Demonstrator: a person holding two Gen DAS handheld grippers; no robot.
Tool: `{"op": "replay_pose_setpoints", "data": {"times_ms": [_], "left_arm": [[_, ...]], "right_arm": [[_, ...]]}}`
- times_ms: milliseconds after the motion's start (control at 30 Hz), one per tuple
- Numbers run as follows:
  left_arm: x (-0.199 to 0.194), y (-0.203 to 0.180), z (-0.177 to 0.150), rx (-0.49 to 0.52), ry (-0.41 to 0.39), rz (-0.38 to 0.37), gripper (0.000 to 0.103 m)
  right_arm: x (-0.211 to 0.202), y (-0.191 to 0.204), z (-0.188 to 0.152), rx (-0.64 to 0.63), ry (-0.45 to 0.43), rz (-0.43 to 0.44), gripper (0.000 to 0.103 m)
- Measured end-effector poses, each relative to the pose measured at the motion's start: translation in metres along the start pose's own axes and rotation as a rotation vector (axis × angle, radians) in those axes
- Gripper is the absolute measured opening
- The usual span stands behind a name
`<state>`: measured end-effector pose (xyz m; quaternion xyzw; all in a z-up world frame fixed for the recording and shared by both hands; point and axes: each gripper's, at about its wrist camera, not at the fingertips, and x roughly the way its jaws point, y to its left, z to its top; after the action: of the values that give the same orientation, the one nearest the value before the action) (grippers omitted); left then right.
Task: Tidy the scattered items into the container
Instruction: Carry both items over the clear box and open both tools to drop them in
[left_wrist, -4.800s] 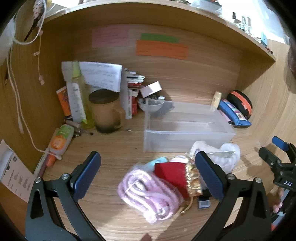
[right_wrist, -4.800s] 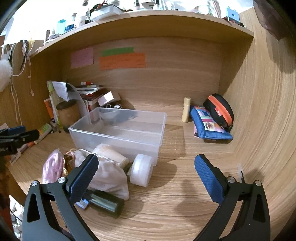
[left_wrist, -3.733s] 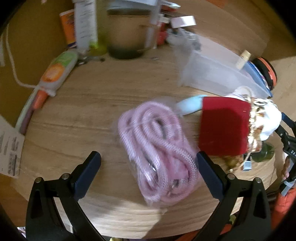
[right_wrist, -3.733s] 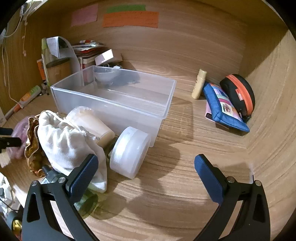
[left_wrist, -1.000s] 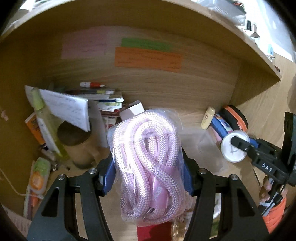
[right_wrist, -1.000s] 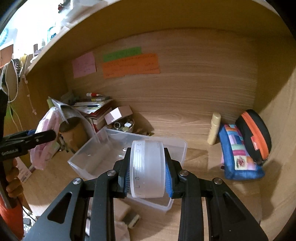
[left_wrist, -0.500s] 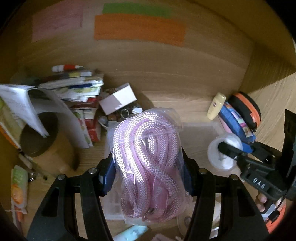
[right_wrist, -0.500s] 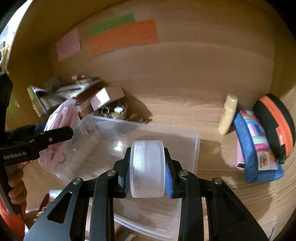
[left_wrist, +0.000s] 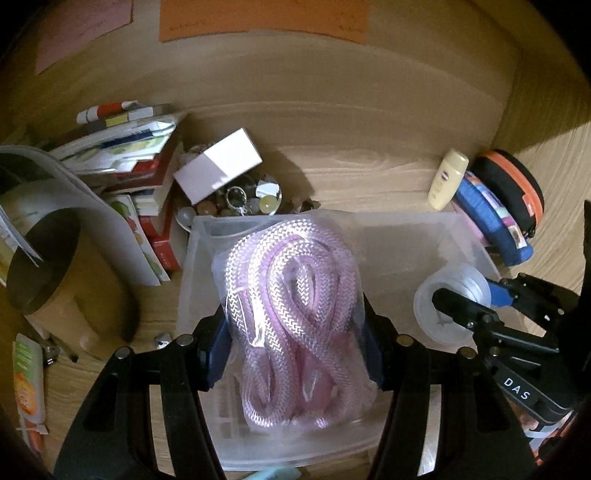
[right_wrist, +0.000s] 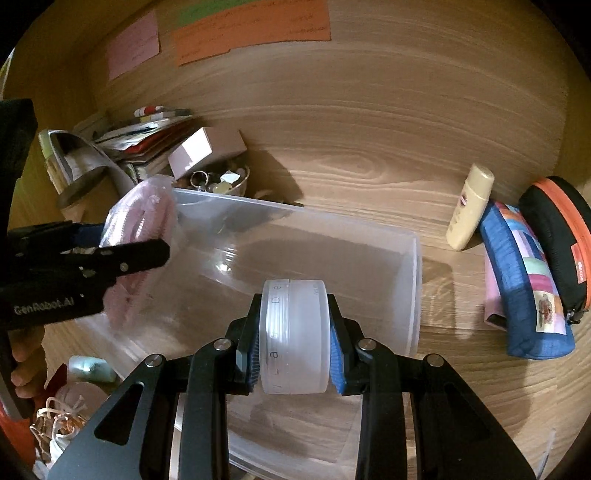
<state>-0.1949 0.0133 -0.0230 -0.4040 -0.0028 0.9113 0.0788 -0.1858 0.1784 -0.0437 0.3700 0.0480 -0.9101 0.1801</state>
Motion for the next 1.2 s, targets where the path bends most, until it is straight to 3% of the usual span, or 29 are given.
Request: {"op": "replay_pose_setpoints", "data": {"times_ms": [233,700,833,900,1200], "left_arm": [[0.012,0.0,-0.003,0.007,0.021,0.04,0.06],[0.018,0.008,-0.001,-0.008,0.044,0.049,0.063],[0.014,0.008,0.0,-0.01,0.037,0.059,0.066],[0.011,0.006,0.001,-0.006,0.026,0.063,0.072],[-0.009,0.001,0.01,0.011,-0.012,0.072,0.079]], "right_arm": [[0.004,-0.003,-0.001,-0.002,0.018,-0.016,0.027],[0.007,0.007,-0.004,-0.046,0.011,-0.075,0.029],[0.004,0.007,-0.003,-0.044,0.002,-0.081,0.038],[0.003,0.007,-0.003,-0.039,-0.003,-0.073,0.042],[-0.013,0.01,-0.002,-0.044,-0.077,-0.094,0.07]]}}
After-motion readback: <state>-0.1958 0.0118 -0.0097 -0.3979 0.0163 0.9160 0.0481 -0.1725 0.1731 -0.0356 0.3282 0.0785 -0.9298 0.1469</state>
